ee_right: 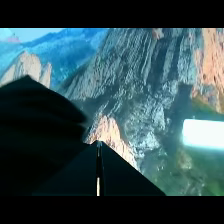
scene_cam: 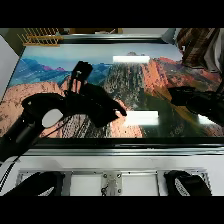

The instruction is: Fold the clothes and pants, and hang the long-sleeved shirts on hangers.

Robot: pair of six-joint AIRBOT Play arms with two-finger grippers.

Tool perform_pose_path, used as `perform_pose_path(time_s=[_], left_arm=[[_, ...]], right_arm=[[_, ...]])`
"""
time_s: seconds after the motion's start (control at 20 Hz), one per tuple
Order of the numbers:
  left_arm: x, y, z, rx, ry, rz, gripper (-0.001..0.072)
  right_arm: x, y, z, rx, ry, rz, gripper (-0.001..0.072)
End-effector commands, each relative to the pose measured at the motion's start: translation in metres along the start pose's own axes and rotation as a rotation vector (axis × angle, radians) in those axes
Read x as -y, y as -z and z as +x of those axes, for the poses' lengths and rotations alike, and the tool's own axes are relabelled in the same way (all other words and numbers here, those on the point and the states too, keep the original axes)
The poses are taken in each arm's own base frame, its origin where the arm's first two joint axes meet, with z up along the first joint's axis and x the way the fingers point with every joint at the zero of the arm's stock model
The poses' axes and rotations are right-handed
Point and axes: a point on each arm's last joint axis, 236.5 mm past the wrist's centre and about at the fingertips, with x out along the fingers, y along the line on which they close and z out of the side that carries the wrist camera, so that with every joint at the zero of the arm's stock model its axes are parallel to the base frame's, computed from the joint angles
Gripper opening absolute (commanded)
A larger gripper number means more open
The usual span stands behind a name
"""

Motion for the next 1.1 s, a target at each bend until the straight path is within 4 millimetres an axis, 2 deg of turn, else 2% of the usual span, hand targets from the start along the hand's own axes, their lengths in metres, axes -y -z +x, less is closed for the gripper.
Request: perform_pose_path(time_s=[0.0, 0.1, 0.15, 0.2, 0.25, 0.3, 0.4, 0.5, 0.55, 0.65, 0.85, 0.95, 1.05], left_arm=[[0.049, -0.010, -0.003, 0.057, 0.095, 0.070, 0.0011], [0.044, 0.003, 0.016, -0.007, 0.079, 0.066, 0.0011], [0.039, 0.007, 0.026, -0.032, 0.067, 0.059, 0.0156], [0.029, 0.011, 0.036, -0.054, 0.048, 0.040, 0.0526], [0.016, 0.014, 0.043, -0.071, 0.023, -0.015, 0.0697], [-0.003, 0.016, 0.046, -0.088, -0.009, -0.078, 0.0681], [-0.055, 0.030, 0.047, -0.141, -0.102, -0.238, 0.0681], [-0.098, 0.059, 0.049, -0.203, -0.160, -0.379, 0.0681], [-0.108, 0.079, 0.054, -0.234, -0.142, -0.492, 0.0681], [-0.105, 0.115, 0.069, -0.299, -0.046, -0.709, 0.0681], [-0.067, 0.174, 0.111, -0.414, 0.136, -0.923, 0.0681], [-0.052, 0.185, 0.128, -0.443, 0.202, -1.014, 0.0681], [-0.036, 0.183, 0.140, -0.456, 0.276, -1.064, 0.0682]], right_arm=[[-0.001, -0.012, -0.003, 0.044, 0.000, -0.011, 0.0011], [-0.001, -0.012, -0.003, 0.044, 0.000, -0.011, 0.0010], [-0.001, -0.012, -0.003, 0.044, 0.000, -0.011, 0.0010], [-0.001, -0.012, -0.003, 0.044, 0.000, -0.011, 0.0010], [-0.001, -0.012, -0.003, 0.044, 0.000, -0.012, 0.0011], [-0.001, -0.012, -0.003, 0.044, 0.000, -0.012, 0.0010], [-0.001, -0.012, -0.003, 0.044, 0.000, -0.012, 0.0011], [-0.001, -0.012, -0.003, 0.044, 0.000, -0.012, 0.0011], [-0.001, -0.012, -0.003, 0.044, 0.000, -0.012, 0.0010], [-0.001, -0.011, -0.001, 0.039, 0.000, -0.009, 0.0011], [0.000, -0.010, 0.001, 0.034, 0.000, -0.003, 0.0010], [0.000, -0.010, 0.000, 0.035, 0.000, -0.003, 0.0010], [-0.002, -0.010, 0.001, 0.034, -0.005, 0.001, 0.0010]])
